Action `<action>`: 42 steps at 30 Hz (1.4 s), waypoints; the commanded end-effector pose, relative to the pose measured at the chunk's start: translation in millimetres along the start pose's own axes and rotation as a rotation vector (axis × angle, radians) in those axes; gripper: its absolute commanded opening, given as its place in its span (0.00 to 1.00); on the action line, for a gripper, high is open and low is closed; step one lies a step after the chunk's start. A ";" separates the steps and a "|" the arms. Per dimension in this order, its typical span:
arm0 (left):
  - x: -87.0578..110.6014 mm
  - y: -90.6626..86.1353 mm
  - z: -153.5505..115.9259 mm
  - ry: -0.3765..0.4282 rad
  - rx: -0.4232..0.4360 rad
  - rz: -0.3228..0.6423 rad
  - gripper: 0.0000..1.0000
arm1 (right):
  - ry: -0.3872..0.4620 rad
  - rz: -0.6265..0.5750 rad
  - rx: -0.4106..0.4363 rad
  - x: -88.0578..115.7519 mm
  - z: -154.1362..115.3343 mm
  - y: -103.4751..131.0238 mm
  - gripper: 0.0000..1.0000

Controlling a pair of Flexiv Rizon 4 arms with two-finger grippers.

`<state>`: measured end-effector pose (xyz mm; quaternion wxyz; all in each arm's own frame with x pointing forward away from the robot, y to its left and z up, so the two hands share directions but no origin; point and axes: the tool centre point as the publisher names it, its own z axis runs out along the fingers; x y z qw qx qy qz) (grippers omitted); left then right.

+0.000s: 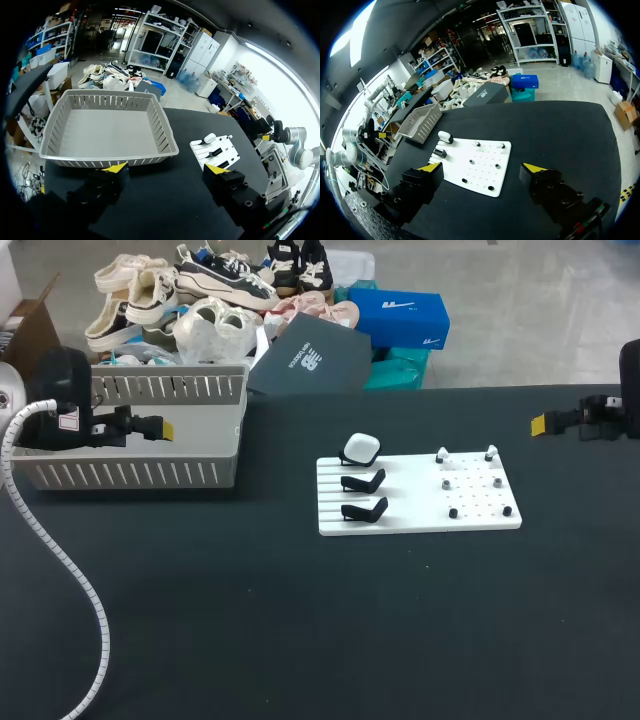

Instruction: Pick up each earbud case from the left stands, insert the matching earbuds, close the lid, and place the case in the box.

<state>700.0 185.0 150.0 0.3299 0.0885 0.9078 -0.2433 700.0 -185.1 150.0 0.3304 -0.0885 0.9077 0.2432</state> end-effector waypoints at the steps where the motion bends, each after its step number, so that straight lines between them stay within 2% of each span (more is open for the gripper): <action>1: 0.0 0.0 0.0 0.000 0.000 0.000 1.00 | 0.000 0.000 0.000 0.0 0.0 0.0 1.00; 29: 0.0 0.0 0.0 0.000 0.000 0.000 1.00 | 0.000 0.000 0.000 0.0 0.0 0.0 1.00; 42: -9.9 -11.2 -2.2 -0.023 0.133 0.158 1.00 | 0.000 0.000 0.000 0.0 0.0 0.0 1.00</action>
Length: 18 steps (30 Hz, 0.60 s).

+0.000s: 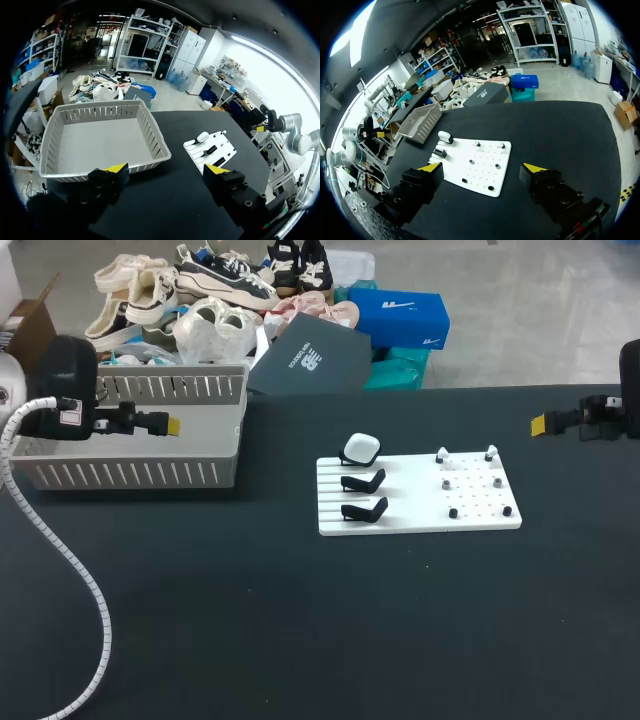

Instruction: Pick up each earbud case from the left stands, insert the matching earbuds, close the lid, and place the case in the box.

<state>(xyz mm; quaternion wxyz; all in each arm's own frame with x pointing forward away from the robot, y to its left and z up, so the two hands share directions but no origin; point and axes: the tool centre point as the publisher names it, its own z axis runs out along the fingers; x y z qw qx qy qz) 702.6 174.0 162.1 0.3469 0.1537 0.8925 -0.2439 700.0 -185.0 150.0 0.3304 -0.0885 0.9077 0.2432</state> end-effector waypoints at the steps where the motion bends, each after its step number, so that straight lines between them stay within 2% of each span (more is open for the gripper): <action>1: -1.1 1.0 -0.8 -0.021 0.097 0.047 1.00 | 0.000 0.000 0.000 0.0 0.0 0.0 1.00; 5: -7.6 -3.5 0.0 -0.035 0.151 0.131 1.00 | 0.000 0.000 0.000 0.0 0.0 0.0 1.00; 10: -21.2 -12.5 4.8 -0.054 0.234 0.295 1.00 | 0.000 0.000 0.000 0.0 0.0 0.0 1.00; 15: -30.1 -22.1 14.2 -0.020 0.343 0.454 1.00 | 0.000 0.000 0.000 0.0 0.0 0.0 1.00; 18: -34.4 -24.1 21.4 -0.007 0.375 0.501 1.00 | 0.000 0.000 0.000 0.0 0.0 0.0 1.00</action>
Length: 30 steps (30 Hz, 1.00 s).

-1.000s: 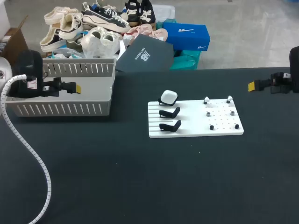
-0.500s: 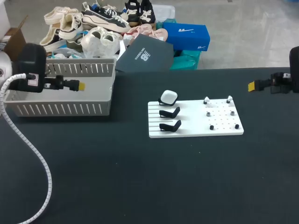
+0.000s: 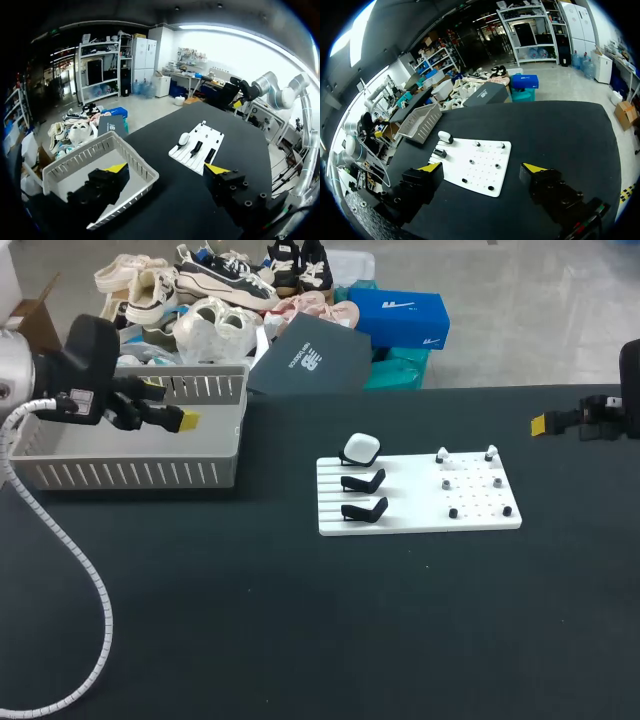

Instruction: Pick up each earbud case from the left stands, insert the matching earbuds, close the lid, and place the case in the box.

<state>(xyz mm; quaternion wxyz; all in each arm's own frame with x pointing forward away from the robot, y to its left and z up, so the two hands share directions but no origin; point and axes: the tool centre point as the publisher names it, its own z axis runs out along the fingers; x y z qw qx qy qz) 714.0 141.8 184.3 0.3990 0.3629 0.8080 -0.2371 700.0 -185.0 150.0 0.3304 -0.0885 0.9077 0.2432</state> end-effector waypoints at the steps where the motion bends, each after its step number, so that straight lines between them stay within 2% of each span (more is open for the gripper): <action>1: -5.4 10.7 15.3 0.007 0.235 0.091 1.00 | 0.000 0.000 0.000 0.0 0.0 0.0 1.00; 5: -8.7 15.0 28.3 0.007 0.211 0.198 1.00 | 0.000 0.000 0.000 0.0 0.0 0.0 1.00; 9: -13.9 18.8 44.5 0.034 0.244 0.302 1.00 | 0.000 0.000 0.000 0.0 0.0 0.0 1.00; 16: -13.6 24.4 63.0 0.082 0.364 0.382 1.00 | 0.000 0.000 0.000 0.0 0.0 0.0 1.00; 24: -3.8 36.1 85.8 0.096 0.432 0.351 1.00 | 0.000 0.000 0.000 0.0 0.0 0.0 1.00; 30: -0.6 33.8 99.7 0.080 0.471 0.356 1.00 | 0.000 0.000 0.000 0.0 0.0 0.0 1.00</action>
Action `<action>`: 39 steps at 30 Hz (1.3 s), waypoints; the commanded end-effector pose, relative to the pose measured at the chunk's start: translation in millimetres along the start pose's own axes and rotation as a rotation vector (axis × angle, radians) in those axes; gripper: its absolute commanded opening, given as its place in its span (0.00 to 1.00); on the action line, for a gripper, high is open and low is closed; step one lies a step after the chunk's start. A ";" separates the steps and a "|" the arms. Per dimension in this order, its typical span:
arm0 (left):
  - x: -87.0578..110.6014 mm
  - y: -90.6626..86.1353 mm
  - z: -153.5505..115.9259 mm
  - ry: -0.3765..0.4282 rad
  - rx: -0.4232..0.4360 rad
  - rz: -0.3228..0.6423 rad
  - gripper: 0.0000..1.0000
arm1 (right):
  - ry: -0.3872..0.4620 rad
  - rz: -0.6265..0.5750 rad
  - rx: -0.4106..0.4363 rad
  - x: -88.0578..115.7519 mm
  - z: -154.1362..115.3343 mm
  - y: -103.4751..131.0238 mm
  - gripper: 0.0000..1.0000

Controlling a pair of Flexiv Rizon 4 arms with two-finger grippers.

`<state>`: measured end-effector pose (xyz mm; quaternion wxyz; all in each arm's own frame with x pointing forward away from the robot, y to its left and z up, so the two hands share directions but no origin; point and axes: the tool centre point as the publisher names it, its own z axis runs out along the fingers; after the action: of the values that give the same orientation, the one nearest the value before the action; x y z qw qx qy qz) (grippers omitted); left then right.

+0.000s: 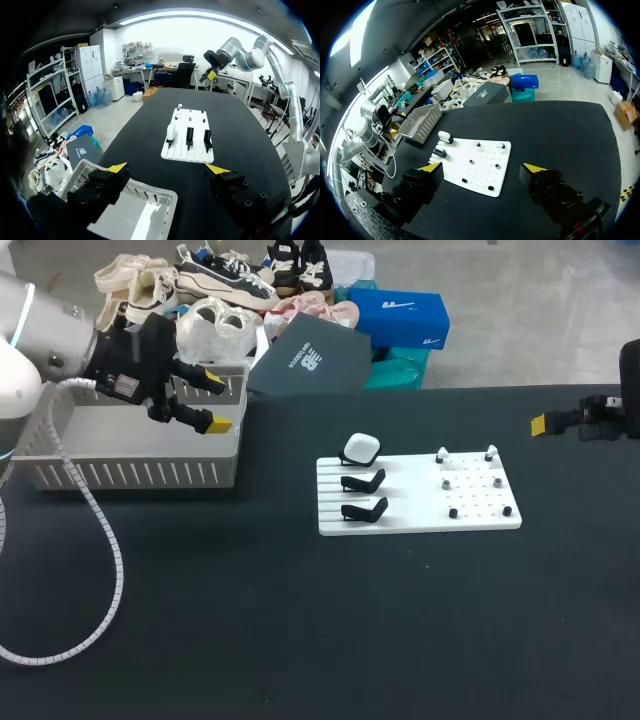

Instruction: Pick up each earbud case from the left stands, insert the matching earbuds, close the lid, and place the case in the box.

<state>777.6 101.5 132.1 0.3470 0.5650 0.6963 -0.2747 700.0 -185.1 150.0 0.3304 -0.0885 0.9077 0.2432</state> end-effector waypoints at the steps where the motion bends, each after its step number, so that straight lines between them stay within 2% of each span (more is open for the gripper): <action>1: 0.5 7.7 13.3 -0.013 0.158 0.005 1.00 | 0.000 0.000 0.000 0.0 0.0 0.0 1.00; 7: -1.2 1.2 31.8 -0.040 0.178 0.013 1.00 | 0.000 0.000 0.000 0.0 0.0 0.0 1.00; 10: -1.8 -2.5 45.5 -0.057 0.142 0.063 1.00 | 0.000 0.000 0.000 0.0 0.0 0.0 1.00; 22: -14.5 -12.5 95.1 -0.084 0.137 0.091 1.00 | 0.000 0.000 0.000 0.0 0.0 0.0 1.00; 23: -14.9 -12.1 99.5 -0.089 0.122 0.096 0.89 | 0.000 0.000 0.000 0.0 0.0 0.0 1.00; 27: -15.6 -9.1 116.0 -0.090 0.113 0.083 0.87 | 0.000 0.000 0.000 0.0 0.0 0.0 1.00; 30: -16.3 -5.8 128.6 -0.090 0.104 0.070 0.79 | 0.000 0.000 0.000 0.0 0.0 0.0 1.00; 39: -26.2 2.3 155.6 -0.108 0.090 0.048 0.75 | 0.000 0.000 0.000 0.0 0.0 0.0 1.00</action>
<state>801.1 -26.6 62.9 0.3671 0.5793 0.6510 -0.3253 700.0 -185.0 150.0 0.3304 -0.0885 0.9077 0.2432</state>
